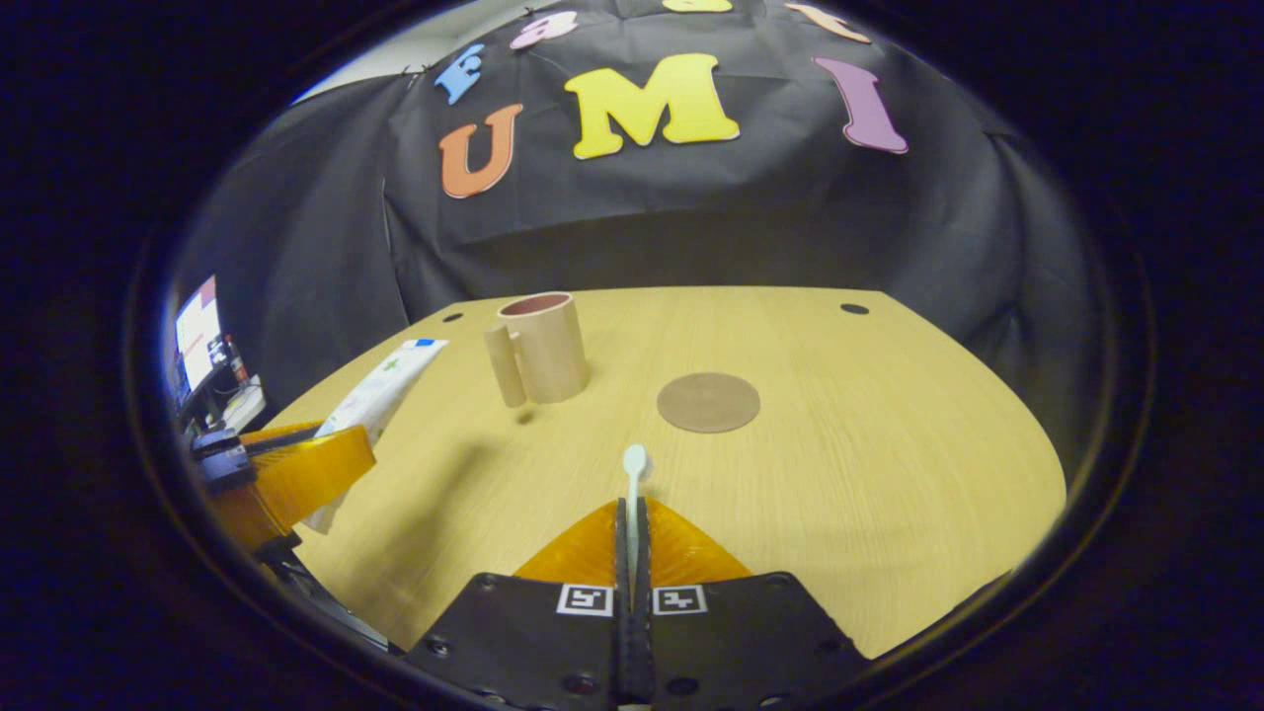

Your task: Put the toothbrush and toothpaste on the desktop into the cup, then pick up the cup and place it on the coaster on the desktop.

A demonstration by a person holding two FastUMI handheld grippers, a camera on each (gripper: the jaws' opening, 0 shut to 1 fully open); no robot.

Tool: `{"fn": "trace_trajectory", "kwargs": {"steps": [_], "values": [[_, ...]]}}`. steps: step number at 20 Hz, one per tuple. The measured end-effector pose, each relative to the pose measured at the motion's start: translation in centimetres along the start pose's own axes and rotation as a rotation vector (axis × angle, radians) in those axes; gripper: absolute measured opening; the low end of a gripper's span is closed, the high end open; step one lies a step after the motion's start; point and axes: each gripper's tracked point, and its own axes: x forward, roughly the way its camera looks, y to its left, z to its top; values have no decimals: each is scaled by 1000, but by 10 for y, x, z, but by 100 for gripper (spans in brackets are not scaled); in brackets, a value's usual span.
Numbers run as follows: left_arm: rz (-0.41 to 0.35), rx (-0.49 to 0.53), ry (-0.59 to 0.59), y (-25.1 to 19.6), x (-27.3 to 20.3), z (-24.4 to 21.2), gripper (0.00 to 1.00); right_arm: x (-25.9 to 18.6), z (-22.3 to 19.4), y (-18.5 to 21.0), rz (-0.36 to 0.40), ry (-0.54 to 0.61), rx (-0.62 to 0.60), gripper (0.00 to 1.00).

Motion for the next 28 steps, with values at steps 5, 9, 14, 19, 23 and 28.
{"fn": "trace_trajectory", "kwargs": {"steps": [5, 9, 14, 19, 23, 28], "values": [[-2, -11, -36, 2, -2, 9, 41, -46, 65, 0, -32, -294, -16, 0], [-36, -17, -84, -4, -8, 21, 41, -76, 84, 4, -41, -393, -43, 0], [-52, -1, -178, -5, -21, 44, 41, -98, 98, 2, -54, -466, -44, 0], [-35, 4, -212, 5, -16, 59, 41, -108, 110, -11, -94, -523, -37, 0], [-69, -44, -222, 2, 15, 89, 41, -106, 107, -14, -100, -515, -20, 0], [-95, -50, -259, -4, 71, 143, 41, -102, 109, -20, -101, -508, -4, 0]]}}
